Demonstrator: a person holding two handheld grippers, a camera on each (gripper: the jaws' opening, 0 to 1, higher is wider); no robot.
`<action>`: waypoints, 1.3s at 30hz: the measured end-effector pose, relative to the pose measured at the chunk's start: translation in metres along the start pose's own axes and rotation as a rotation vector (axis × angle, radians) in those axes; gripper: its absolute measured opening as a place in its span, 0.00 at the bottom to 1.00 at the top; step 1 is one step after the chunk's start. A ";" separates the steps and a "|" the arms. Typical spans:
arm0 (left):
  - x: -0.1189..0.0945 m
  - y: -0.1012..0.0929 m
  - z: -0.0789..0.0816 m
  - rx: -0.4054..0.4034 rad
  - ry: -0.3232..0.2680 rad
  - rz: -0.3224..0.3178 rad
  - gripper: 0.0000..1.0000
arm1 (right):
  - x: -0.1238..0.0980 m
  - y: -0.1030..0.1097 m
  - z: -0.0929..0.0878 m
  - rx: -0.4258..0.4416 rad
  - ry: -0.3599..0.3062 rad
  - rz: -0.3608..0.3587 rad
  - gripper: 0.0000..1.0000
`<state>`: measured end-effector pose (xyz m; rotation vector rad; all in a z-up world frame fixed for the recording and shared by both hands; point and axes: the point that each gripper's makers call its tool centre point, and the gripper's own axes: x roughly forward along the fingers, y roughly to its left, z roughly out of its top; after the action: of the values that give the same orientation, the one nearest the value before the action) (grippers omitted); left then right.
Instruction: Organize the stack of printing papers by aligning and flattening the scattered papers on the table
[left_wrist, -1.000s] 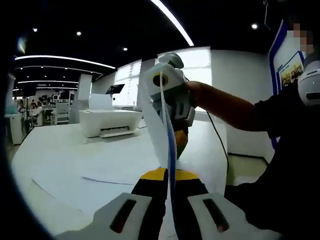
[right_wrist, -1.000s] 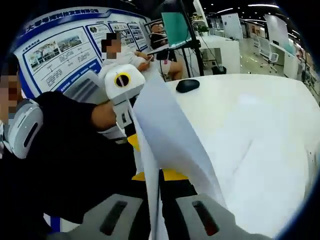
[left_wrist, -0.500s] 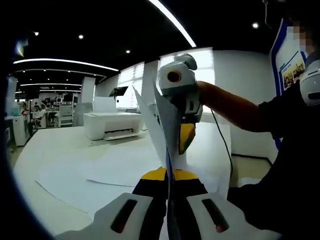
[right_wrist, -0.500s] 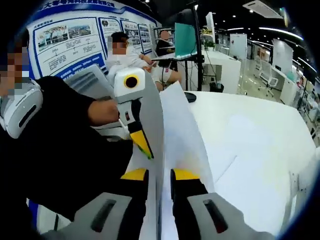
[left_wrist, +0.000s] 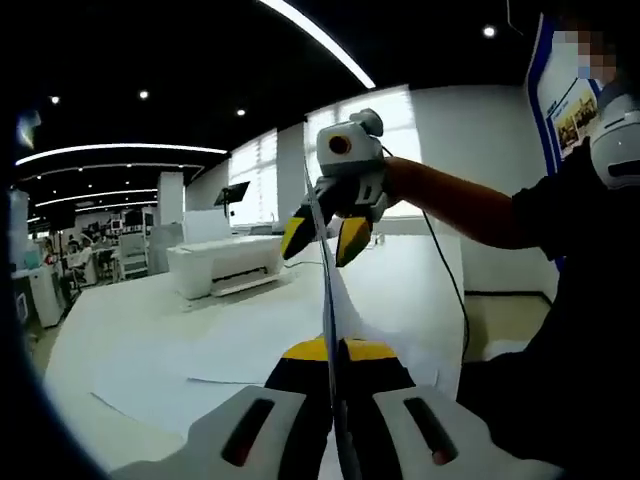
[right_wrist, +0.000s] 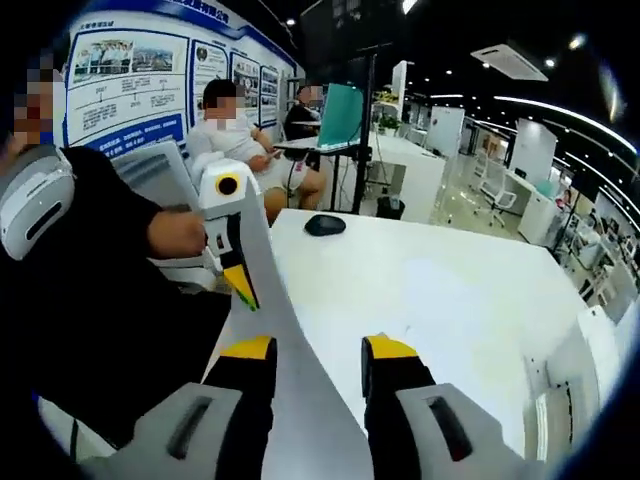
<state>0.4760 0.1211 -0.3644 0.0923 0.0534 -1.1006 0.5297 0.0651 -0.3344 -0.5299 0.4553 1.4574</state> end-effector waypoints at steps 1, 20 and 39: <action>-0.001 0.001 0.001 0.003 -0.002 0.001 0.06 | -0.004 -0.002 0.000 0.001 -0.007 -0.011 0.31; -0.018 0.017 0.006 -0.086 -0.052 0.011 0.06 | -0.061 -0.027 -0.023 0.076 -0.155 -0.182 0.40; -0.035 0.021 0.016 -0.009 -0.105 0.004 0.06 | -0.091 -0.046 -0.065 0.211 -0.296 -0.295 0.51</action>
<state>0.4787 0.1603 -0.3447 0.0262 -0.0355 -1.0995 0.5716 -0.0480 -0.3299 -0.1973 0.2773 1.1628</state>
